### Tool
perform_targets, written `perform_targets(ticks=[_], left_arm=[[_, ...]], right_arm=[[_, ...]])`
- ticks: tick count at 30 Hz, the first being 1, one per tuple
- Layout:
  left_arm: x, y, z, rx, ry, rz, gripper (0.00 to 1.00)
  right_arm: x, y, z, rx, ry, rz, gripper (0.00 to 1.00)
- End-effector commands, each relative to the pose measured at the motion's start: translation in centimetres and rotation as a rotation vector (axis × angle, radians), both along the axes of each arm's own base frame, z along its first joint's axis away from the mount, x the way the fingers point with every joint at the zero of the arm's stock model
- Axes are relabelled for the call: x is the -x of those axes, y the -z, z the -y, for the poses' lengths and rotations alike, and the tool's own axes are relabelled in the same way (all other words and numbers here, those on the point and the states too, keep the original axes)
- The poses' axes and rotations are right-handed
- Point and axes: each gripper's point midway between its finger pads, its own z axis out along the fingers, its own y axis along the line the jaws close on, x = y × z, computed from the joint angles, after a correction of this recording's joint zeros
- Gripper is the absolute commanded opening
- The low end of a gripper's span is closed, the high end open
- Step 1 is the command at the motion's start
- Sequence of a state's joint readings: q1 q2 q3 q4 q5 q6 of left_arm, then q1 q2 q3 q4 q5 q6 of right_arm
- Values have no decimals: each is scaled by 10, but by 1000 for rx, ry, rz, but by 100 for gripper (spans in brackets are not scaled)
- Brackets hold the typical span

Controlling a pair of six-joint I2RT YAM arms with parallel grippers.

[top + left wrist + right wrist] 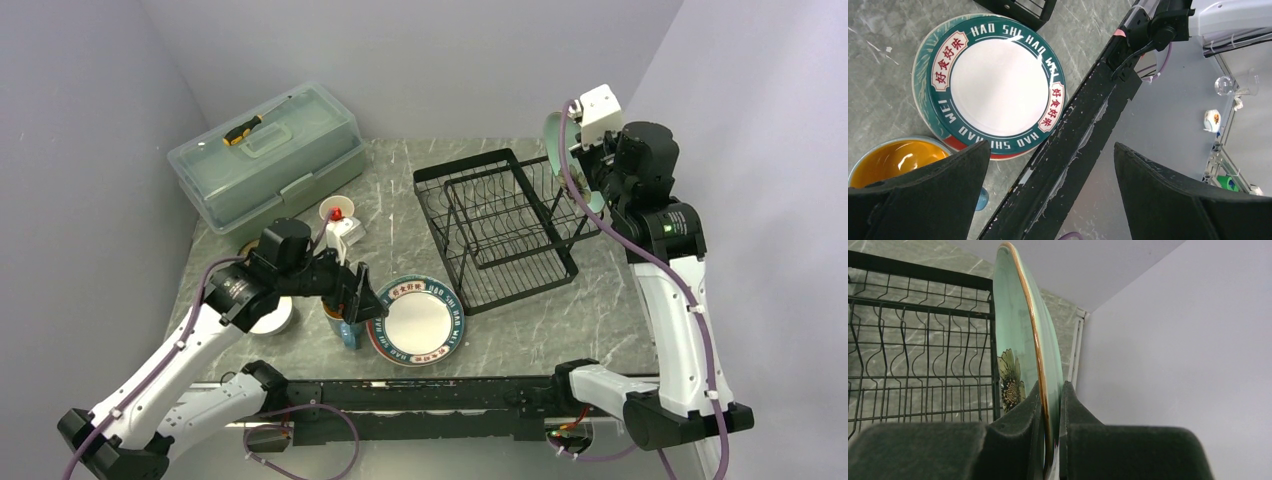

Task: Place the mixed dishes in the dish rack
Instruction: Insert the plate into the dish rack.

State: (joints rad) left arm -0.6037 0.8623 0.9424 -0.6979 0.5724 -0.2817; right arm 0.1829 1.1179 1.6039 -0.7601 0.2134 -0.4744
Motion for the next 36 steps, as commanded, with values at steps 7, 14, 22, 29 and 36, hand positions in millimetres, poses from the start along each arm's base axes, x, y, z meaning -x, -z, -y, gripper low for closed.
perform_targets(ticks=[7,14,22,29,36], left_arm=[[-2,-7,-4,13,-11,69,99],[-3,-6,-5,4,-22,71,99],[-3,-6,-5,1,-23,72,99],[-3,-6,-5,1,-25,73,99],[-4,-6,-6,-1,-29,75,99]], right_arm=[[-11,-41,-5,-64,-23,176,0],[-17,-32,-2,-74,1,159,0],[-19,-27,1,-79,23,160,0],[-18,-30,1,-105,32,191,0],[-21,-20,-1,-105,22,167,0]])
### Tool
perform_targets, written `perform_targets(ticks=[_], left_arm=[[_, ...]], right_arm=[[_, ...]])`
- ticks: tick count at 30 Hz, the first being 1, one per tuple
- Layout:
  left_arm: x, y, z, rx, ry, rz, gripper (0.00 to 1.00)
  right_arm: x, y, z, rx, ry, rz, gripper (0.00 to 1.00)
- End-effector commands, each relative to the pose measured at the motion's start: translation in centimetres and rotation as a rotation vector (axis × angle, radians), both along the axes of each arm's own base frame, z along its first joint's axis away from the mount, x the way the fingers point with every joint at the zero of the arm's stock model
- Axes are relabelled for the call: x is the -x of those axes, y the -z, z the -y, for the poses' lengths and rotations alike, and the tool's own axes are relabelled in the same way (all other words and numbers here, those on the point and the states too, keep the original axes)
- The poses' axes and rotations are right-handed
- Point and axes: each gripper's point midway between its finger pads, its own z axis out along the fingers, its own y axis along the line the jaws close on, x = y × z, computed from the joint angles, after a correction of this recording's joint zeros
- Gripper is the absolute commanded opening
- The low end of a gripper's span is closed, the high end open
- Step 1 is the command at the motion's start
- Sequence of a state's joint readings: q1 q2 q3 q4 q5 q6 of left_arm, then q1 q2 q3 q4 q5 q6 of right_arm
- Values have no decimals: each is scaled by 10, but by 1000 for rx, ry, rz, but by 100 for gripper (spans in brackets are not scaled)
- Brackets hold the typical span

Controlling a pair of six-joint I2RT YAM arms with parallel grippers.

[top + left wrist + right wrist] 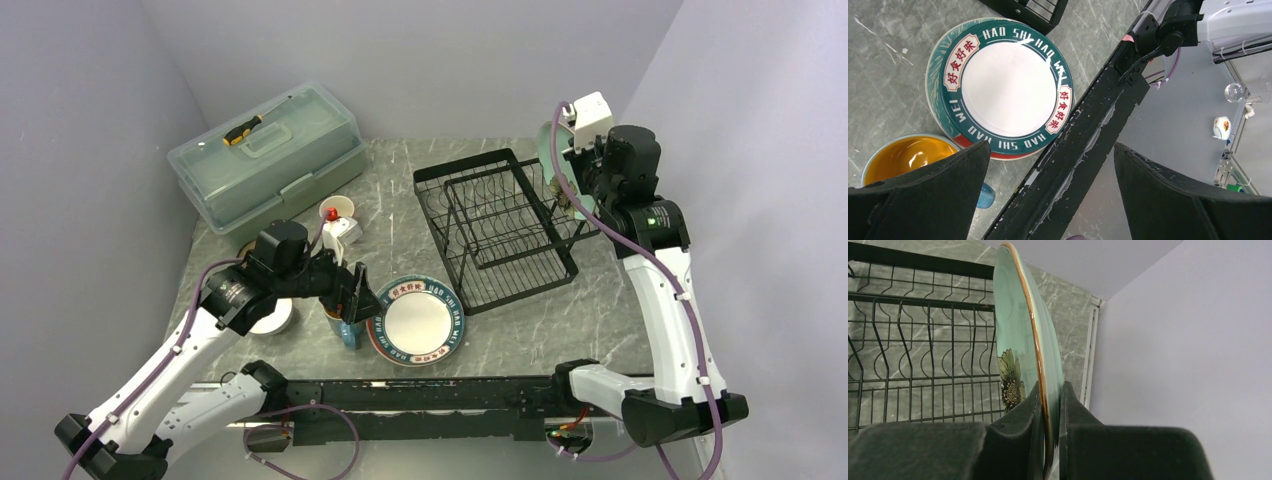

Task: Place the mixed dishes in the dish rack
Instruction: Insert the plate into the dish rack.

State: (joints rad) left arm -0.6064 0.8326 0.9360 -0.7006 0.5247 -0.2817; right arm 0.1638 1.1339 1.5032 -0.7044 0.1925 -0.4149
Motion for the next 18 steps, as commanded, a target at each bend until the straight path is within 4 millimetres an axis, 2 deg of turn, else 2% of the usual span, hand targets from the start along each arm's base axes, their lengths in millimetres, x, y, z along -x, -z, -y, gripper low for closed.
perform_targets(ticks=[1,18], left_arm=[[-1,-5,0,9,7,42,99],[-1,-4,0,5,7,40,99]], right_arm=[[-6,-53,1,-53,14,223,0],[2,-25,-1,-99,25,172,0]])
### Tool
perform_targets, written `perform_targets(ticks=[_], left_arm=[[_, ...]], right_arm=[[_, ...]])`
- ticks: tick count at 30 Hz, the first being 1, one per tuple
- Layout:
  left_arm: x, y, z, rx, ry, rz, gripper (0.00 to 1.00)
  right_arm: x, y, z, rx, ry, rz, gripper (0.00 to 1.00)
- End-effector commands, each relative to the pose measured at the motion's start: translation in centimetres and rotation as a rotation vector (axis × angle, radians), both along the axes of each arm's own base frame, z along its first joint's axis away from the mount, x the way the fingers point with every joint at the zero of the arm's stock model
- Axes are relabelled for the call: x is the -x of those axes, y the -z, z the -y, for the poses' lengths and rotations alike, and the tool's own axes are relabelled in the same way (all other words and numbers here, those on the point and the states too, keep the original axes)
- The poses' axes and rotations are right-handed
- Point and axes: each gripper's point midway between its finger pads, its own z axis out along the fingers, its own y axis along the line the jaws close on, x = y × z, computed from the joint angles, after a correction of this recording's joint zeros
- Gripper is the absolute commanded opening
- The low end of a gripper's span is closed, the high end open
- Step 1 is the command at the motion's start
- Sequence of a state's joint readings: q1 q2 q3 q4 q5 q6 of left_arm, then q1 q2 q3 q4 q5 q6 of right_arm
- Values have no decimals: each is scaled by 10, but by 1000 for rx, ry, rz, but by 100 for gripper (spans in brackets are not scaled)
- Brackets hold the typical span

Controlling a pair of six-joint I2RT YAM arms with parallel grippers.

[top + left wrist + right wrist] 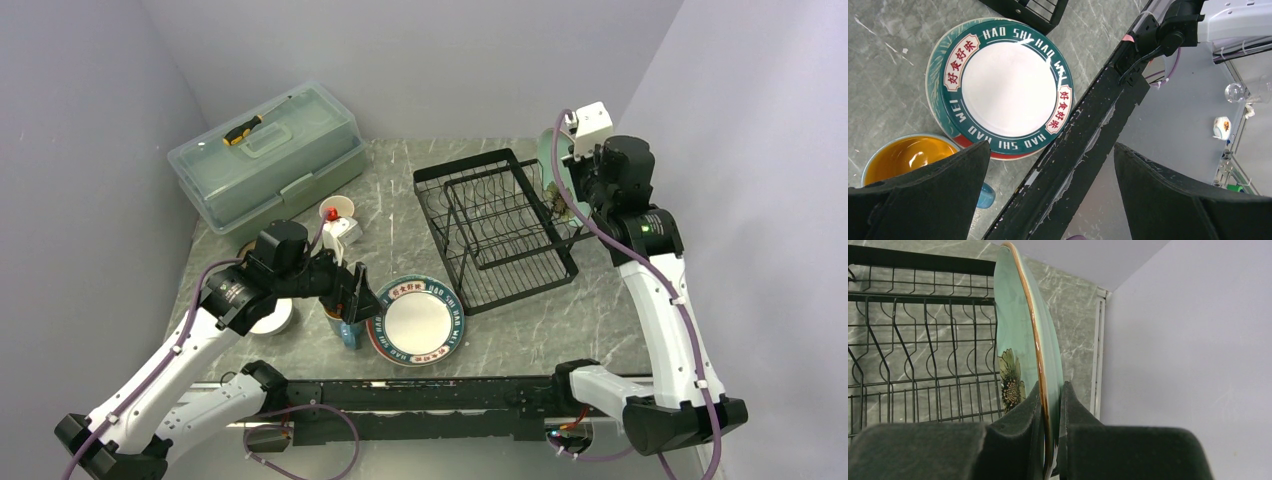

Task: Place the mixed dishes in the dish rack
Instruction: Insert the plate into the dish rack.

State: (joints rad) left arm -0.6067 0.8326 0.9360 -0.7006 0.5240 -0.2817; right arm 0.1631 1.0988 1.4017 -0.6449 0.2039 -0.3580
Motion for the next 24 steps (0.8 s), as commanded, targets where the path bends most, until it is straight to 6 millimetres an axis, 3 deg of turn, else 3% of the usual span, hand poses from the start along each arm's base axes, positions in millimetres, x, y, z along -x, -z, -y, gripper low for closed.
perform_targets(ticks=[1,9,21,24], left_arm=[[-1,-3,0,4,6,39,99],[-1,-3,0,3,6,38,100],[0,-2,0,0,7,35,99],[0,-2,0,-1,7,37,99]], right_arm=[[1,-43,0,-51,2,169,0],[2,-25,2,-84,27,133,0],[11,-17,5,-112,43,141,0],[12,-18,4,-121,46,147,7]])
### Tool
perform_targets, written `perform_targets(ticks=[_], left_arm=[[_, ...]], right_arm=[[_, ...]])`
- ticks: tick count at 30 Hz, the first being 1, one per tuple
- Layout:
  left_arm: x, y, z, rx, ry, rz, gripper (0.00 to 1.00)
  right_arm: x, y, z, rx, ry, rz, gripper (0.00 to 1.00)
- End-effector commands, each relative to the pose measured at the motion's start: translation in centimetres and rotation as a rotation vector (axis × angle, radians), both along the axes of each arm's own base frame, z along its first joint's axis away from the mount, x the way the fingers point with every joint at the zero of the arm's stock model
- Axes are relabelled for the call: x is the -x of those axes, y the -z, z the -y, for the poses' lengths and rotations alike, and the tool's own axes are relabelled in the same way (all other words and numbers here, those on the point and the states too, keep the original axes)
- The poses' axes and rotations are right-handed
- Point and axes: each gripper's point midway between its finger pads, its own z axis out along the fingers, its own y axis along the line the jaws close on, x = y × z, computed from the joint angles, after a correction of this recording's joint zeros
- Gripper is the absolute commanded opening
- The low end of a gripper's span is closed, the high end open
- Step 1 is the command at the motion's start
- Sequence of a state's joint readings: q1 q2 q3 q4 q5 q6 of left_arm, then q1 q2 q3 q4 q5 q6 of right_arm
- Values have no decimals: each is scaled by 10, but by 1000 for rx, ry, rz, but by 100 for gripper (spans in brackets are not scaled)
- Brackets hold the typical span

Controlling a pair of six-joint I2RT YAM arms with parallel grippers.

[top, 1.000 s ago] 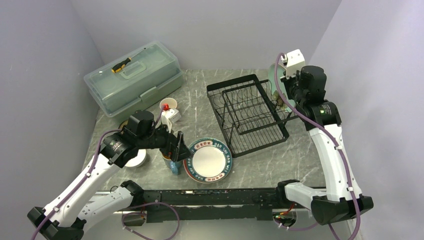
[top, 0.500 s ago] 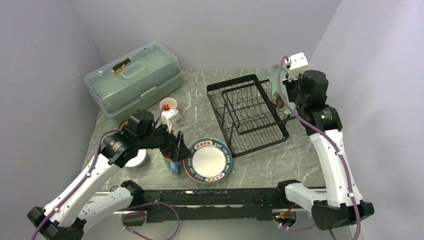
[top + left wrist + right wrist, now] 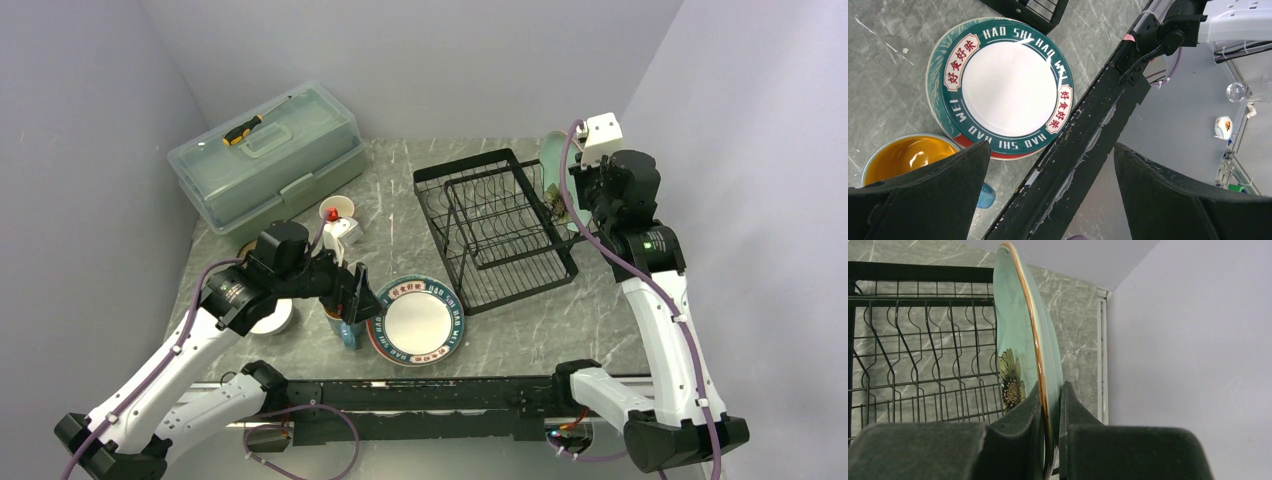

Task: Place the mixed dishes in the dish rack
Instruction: Insert the plate into the dish rack.

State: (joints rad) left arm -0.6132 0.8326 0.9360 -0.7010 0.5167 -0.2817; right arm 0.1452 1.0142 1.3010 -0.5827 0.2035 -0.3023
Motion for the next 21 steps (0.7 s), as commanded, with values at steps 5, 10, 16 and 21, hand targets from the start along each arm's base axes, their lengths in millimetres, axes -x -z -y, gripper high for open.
perform_targets(ticks=[5,10,16,21], left_arm=[[-1,-2,0,0,6,32,99],[-1,-1,0,-1,7,31,99],[-1,-1,0,-4,6,31,99],[-1,0,-1,-7,2,31,99]], right_arm=[[3,-32,1,-77,32,134,25],[5,-42,1,-97,34,166,34],[6,-55,1,-113,36,195,42],[11,-76,-6,-163,7,238,47]])
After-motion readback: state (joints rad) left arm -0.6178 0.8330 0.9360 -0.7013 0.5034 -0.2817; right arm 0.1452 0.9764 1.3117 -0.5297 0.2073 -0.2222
